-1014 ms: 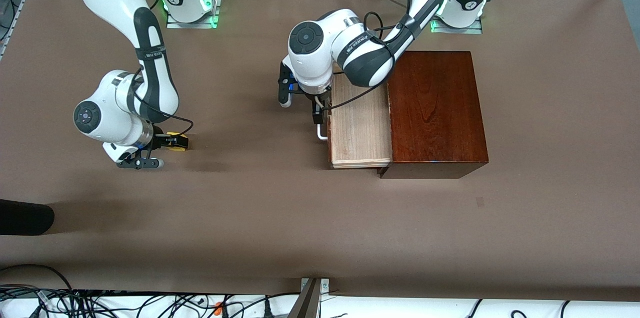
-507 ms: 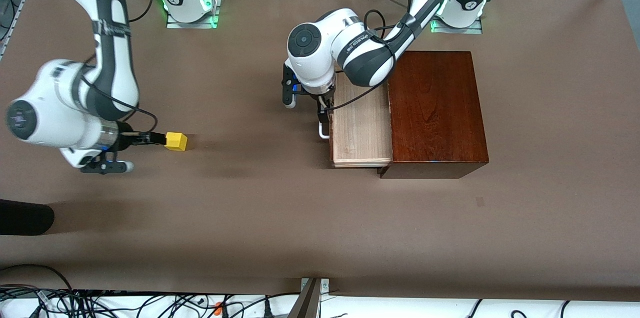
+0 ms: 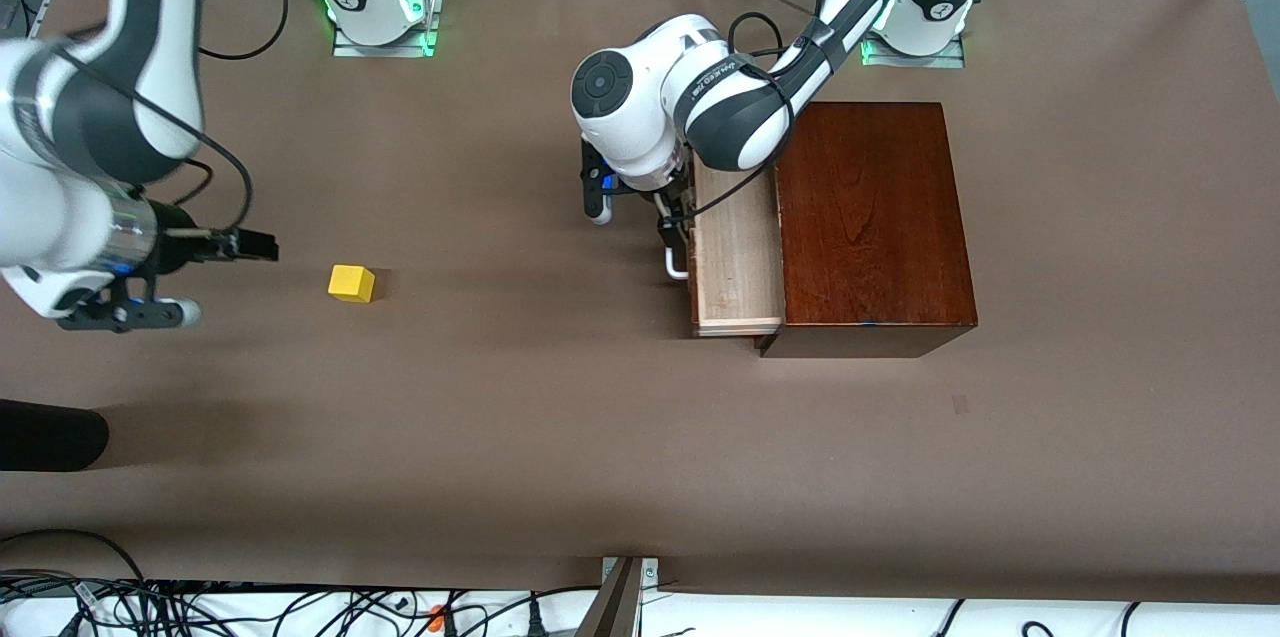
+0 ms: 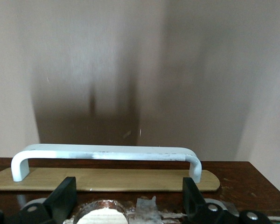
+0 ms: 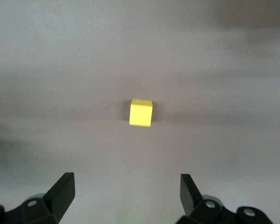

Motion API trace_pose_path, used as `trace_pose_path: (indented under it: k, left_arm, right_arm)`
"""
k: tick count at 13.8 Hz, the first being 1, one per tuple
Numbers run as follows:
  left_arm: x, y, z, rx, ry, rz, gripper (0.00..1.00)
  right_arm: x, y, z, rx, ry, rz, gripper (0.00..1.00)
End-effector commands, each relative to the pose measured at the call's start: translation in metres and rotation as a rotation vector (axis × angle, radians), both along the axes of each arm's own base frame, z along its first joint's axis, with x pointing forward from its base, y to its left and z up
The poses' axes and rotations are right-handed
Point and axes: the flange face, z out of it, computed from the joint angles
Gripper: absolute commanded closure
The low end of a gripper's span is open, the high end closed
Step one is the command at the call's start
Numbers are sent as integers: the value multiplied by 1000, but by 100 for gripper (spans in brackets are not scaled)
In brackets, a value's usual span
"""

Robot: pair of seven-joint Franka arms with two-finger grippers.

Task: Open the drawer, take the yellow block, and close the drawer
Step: 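Push the drawer shut with the left gripper while the right gripper withdraws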

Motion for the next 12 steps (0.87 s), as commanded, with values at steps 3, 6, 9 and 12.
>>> trace_pose_path:
  k: [3, 6, 9, 12]
  left_arm:
    - [9, 38, 9, 151, 6, 55, 0]
    - [10, 54, -1, 185, 26, 74, 0]
    - [24, 83, -8, 223, 50, 128, 0]
    - [29, 97, -9, 249, 66, 151, 0]
  right_arm:
    - [-30, -21, 63, 0, -5, -13, 0]
    - [-45, -20, 74, -57, 12, 34, 0]
    - [-51, -20, 74, -46, 3, 82, 0]
    - [-60, -13, 75, -48, -29, 29, 0]
